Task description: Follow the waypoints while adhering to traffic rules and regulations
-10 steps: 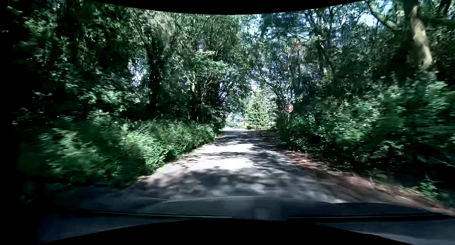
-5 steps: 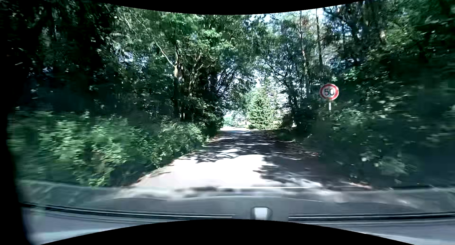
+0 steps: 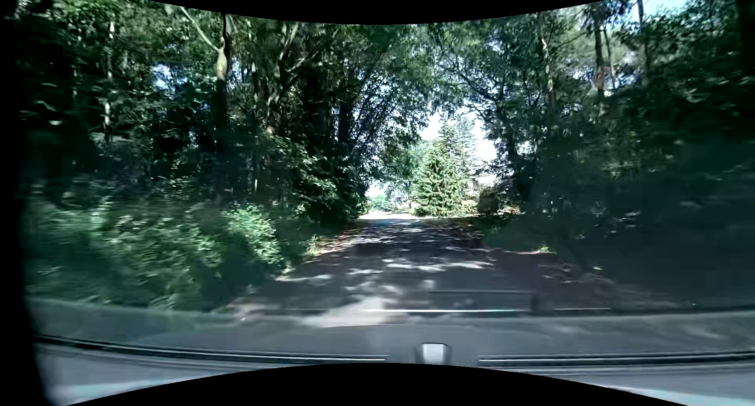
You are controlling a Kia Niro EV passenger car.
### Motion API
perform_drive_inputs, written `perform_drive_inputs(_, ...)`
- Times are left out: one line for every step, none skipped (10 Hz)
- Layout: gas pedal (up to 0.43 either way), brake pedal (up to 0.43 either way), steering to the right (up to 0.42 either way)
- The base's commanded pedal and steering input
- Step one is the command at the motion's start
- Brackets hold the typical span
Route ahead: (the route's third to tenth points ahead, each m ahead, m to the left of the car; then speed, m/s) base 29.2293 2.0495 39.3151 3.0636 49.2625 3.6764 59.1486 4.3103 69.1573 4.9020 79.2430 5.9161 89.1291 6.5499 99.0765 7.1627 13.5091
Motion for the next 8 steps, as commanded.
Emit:
perform_drive_inputs(0.209, 0.006, 0.000)
perform_drive_inputs(0.209, 0.006, 0.000)
perform_drive_inputs(0.209, 0.006, 0.000)
perform_drive_inputs(0.209, 0.006, 0.000)
perform_drive_inputs(0.189, 0.006, 0.000)
perform_drive_inputs(0.169, 0.006, 0.000)
perform_drive_inputs(0.169, 0.006, -0.002)
perform_drive_inputs(0.169, 0.006, -0.003)
